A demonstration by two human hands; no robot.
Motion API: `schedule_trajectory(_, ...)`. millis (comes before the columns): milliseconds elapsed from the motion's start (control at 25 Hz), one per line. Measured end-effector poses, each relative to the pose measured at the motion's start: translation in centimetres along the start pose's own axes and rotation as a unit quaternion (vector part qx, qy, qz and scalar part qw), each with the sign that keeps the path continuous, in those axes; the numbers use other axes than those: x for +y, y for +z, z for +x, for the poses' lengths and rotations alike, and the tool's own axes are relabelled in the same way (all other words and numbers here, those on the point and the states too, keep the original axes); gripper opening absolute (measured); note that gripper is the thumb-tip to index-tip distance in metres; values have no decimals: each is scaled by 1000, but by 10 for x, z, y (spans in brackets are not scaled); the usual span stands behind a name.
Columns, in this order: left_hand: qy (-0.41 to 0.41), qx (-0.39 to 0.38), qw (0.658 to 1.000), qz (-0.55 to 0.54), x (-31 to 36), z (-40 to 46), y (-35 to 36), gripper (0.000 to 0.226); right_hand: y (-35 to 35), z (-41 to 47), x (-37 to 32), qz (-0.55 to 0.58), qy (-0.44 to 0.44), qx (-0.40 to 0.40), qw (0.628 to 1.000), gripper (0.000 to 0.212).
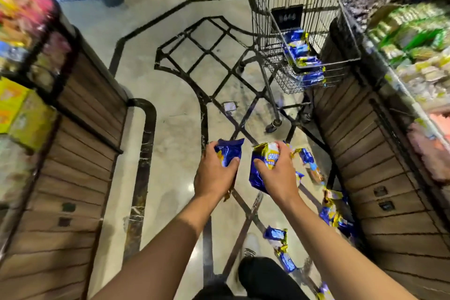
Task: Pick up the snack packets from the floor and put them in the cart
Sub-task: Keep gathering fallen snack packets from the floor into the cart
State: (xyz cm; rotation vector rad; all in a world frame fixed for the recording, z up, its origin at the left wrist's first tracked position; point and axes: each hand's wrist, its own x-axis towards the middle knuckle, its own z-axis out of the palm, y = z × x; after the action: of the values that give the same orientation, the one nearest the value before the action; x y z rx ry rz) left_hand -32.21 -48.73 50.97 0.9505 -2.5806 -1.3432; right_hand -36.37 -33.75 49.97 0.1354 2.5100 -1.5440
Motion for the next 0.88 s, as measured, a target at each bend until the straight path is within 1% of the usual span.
schedule_trajectory(160,-30,31,999,-9,14,40,-17,59,23,50,-30,-8,-28,-53,998,69)
schedule_trajectory(360,-48,61,997,-31,29,105,-35,61,58,109,-68,-2,-39,-78,996,85)
schedule_trajectory(480,-47,71,996,-36,36,161,-41,61,78,154,-89,4,-37,-91,995,81)
schedule_trajectory(640,-36,66,996,-42,42,244,-49,61,114,218,-125,-13,-47,-75,996,73)
schedule_trajectory(800,-23,47,998,-25,53,323,-68,60,150,270,-165,-35,-49,-57,997,74)
schedule_trajectory(880,-9,38,999,-15,62,365,-79,62,164,297,-184,-42,-54,-43,997,78)
